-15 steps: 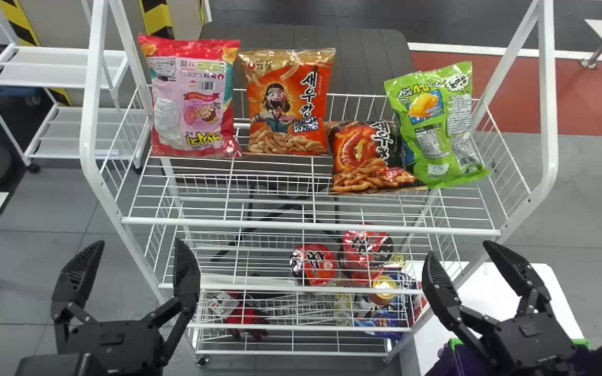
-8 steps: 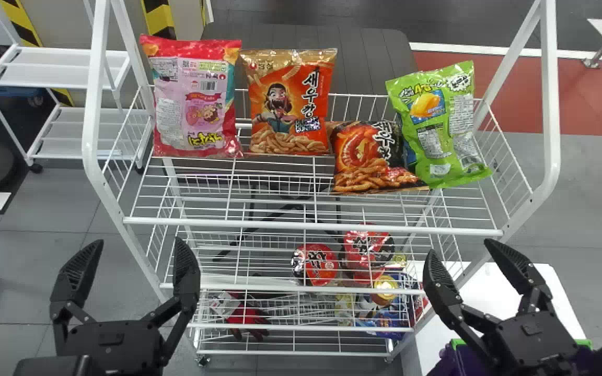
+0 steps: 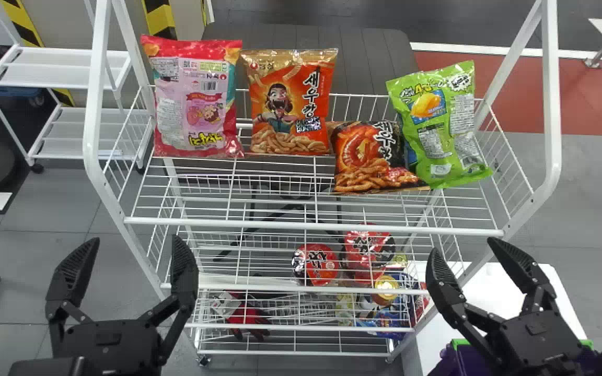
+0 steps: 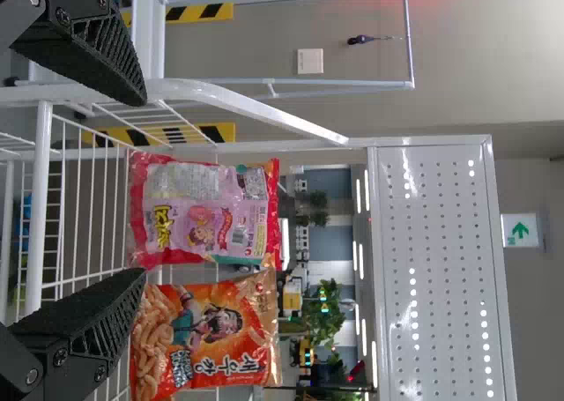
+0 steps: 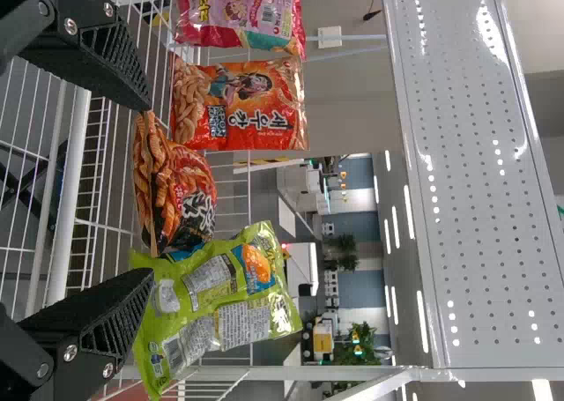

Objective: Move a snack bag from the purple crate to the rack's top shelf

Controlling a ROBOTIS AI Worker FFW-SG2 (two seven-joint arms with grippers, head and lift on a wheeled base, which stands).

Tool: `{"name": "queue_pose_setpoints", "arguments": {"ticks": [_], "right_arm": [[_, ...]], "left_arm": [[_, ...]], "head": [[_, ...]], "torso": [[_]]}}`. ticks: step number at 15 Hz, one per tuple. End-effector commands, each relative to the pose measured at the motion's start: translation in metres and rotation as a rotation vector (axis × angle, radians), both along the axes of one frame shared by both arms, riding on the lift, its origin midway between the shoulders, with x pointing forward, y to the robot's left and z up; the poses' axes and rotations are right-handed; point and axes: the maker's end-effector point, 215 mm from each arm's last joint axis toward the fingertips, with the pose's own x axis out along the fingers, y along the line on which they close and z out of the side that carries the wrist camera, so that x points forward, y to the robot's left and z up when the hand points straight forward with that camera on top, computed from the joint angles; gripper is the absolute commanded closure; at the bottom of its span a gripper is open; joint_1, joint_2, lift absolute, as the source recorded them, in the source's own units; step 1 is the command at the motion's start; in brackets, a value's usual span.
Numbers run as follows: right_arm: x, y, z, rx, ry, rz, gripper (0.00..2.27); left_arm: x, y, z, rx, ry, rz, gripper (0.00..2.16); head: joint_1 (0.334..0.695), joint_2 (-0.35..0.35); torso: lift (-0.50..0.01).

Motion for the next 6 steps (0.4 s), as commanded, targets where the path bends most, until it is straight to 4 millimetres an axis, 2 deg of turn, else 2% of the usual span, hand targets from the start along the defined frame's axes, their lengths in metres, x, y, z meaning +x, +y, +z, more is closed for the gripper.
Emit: {"name": "queue_pose_setpoints", "arguments": {"ticks": [1, 6], "right_arm": [[0.0002, 0.0000, 0.0005, 0.001, -0.001, 0.000, 0.18], [-0.0004, 0.0001, 0.0020, 0.000, -0.003, 0.002, 0.18]], "left_arm": [[0.0001, 0.0000, -0.0009, 0.001, 0.002, 0.000, 0.15], [0.0001, -0.0004, -0.0001, -0.001, 0.001, 0.001, 0.15]], "head": [[0.695, -0.056], [0.695, -0.057]], "torso": [[0.001], [0.001]]}}
